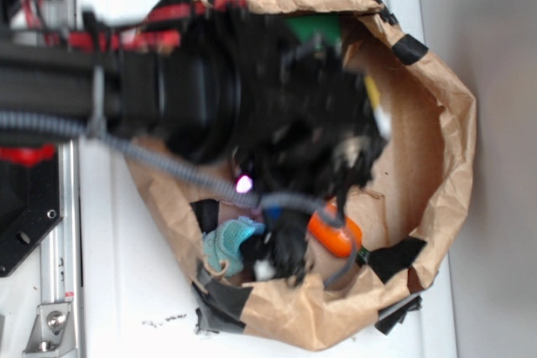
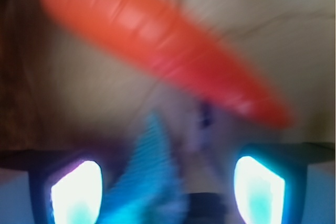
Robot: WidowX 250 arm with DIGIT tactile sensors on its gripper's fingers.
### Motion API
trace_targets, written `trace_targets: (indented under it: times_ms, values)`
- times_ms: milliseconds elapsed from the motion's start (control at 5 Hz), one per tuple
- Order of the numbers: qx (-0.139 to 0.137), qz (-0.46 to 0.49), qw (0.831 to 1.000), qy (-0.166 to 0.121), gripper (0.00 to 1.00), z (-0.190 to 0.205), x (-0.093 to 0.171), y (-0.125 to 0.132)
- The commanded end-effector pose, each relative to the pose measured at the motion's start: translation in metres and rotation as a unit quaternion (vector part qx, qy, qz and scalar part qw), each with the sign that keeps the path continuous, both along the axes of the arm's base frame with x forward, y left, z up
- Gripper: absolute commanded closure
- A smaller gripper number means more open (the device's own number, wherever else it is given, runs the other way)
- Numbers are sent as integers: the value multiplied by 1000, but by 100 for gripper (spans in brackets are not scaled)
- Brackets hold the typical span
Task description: Grab the blue cloth.
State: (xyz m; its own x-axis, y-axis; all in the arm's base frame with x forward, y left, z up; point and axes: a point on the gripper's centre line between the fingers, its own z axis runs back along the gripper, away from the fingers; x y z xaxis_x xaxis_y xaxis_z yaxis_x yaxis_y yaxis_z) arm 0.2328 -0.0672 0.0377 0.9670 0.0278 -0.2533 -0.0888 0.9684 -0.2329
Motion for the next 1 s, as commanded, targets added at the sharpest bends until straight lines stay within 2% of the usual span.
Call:
trace_targets:
  times_ms: [0,200,600,800]
  values:
    - [-58,-65,996,5,0,-23,-34,-53]
    - [-62,-70,996,1,100,-26,-47,-65]
    - [-58,-77,995,-31,100,-1,-51,-52]
    - [-45,-82,994,-54,100,24,-48,-37]
